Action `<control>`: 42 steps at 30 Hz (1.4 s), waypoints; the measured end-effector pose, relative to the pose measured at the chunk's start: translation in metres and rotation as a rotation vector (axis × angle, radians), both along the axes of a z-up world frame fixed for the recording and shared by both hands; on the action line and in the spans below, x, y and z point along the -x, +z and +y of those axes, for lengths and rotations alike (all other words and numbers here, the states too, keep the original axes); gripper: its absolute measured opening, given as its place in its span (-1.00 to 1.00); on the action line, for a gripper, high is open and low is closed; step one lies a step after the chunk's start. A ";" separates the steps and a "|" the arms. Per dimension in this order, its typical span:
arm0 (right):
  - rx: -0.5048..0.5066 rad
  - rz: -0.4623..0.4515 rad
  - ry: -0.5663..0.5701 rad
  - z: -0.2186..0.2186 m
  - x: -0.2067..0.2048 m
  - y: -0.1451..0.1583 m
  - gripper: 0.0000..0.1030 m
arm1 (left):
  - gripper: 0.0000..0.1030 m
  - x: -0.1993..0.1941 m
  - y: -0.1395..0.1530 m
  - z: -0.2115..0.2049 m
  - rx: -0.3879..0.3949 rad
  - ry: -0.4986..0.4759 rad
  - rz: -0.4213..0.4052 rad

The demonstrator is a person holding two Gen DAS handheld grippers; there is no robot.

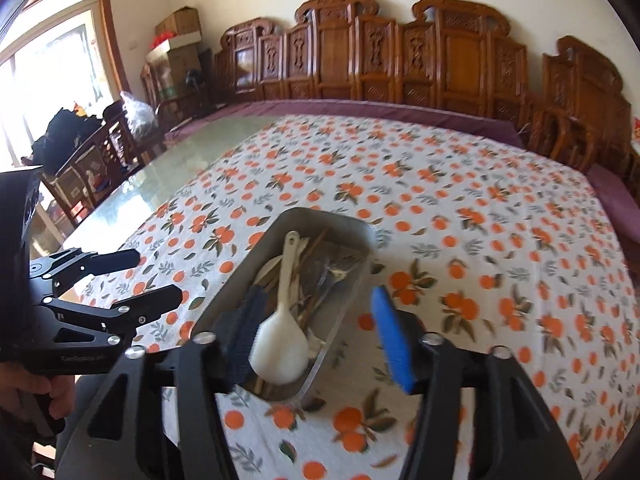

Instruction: Organize utensils

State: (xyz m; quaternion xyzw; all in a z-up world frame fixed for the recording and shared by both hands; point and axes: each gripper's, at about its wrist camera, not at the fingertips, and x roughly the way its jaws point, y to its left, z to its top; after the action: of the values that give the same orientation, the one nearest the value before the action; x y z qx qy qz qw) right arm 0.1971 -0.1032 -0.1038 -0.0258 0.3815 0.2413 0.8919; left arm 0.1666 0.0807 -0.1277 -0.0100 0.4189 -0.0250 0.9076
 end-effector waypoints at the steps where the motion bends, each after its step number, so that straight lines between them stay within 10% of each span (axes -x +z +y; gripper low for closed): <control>1: -0.002 -0.012 -0.012 -0.007 0.005 0.004 0.37 | 0.67 0.003 0.003 -0.004 -0.001 -0.001 -0.009; 10: 0.011 -0.091 -0.100 -0.054 0.043 0.023 0.95 | 0.85 0.027 0.031 -0.030 0.023 -0.013 -0.074; 30: -0.025 -0.120 -0.259 -0.121 0.110 0.036 0.95 | 0.85 0.082 0.052 -0.090 -0.014 -0.077 -0.088; 42: -0.044 -0.259 -0.274 -0.127 0.143 0.092 0.95 | 0.85 0.112 0.113 -0.099 -0.019 -0.072 -0.204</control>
State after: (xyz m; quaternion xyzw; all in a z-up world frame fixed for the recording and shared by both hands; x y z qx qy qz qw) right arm 0.0545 -0.2298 -0.0116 0.0152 0.2581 0.1205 0.9584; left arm 0.0551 -0.0187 -0.0146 0.0162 0.3247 -0.0545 0.9441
